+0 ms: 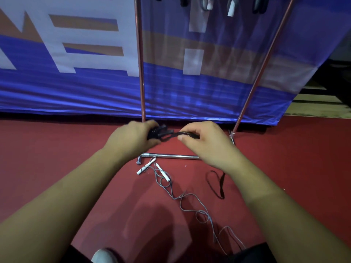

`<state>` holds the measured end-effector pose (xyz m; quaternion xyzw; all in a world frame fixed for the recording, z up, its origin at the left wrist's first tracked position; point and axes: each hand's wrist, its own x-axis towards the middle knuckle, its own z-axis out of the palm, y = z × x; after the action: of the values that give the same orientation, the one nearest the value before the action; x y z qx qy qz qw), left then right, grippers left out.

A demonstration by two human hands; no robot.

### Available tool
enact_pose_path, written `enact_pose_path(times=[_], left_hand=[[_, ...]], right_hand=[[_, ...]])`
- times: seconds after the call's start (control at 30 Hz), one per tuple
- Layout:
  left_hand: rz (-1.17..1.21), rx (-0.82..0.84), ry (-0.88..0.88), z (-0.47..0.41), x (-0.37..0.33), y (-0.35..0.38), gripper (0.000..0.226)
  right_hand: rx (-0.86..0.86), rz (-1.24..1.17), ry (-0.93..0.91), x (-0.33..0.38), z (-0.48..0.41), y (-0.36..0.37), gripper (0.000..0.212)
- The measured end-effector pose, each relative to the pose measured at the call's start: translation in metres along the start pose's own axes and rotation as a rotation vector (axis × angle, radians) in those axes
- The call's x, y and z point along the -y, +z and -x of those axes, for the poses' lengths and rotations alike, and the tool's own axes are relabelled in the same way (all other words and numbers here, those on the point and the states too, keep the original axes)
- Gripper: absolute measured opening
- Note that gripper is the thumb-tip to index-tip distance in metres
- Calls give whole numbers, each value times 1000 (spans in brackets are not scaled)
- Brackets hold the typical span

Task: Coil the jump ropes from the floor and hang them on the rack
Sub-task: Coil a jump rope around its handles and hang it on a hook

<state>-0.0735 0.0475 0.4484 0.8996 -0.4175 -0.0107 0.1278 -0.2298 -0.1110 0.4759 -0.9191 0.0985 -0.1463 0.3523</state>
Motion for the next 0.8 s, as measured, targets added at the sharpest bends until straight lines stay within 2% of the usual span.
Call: enact_pose_path(times=[0.13, 0.27, 0.33, 0.43, 0.53, 0.63, 0.67, 0.8], left_hand=[[17, 195, 203, 9, -24, 16, 24], [172, 269, 291, 13, -39, 20, 37], [321, 284, 318, 14, -41, 18, 31], [702, 349, 336, 19, -43, 9, 13], [1059, 305, 261, 20, -43, 3, 12], [1255, 202, 127, 15, -42, 1, 40], [1295, 176, 93, 13, -41, 0, 43], [1391, 113, -22, 10, -38, -3, 31]], right_hand=[[-117, 19, -36, -5, -2, -3, 10], [-176, -26, -1, -18, -4, -9, 7], [-211, -104, 52, -25, -6, -11, 11], [-220, -307, 126, -34, -10, -14, 14], [-146, -387, 186, -41, -11, -13, 12], [32, -339, 255, -45, -11, -8, 15], [79, -323, 259, -45, -11, -7, 17], [115, -325, 252, -43, -9, -9, 22]])
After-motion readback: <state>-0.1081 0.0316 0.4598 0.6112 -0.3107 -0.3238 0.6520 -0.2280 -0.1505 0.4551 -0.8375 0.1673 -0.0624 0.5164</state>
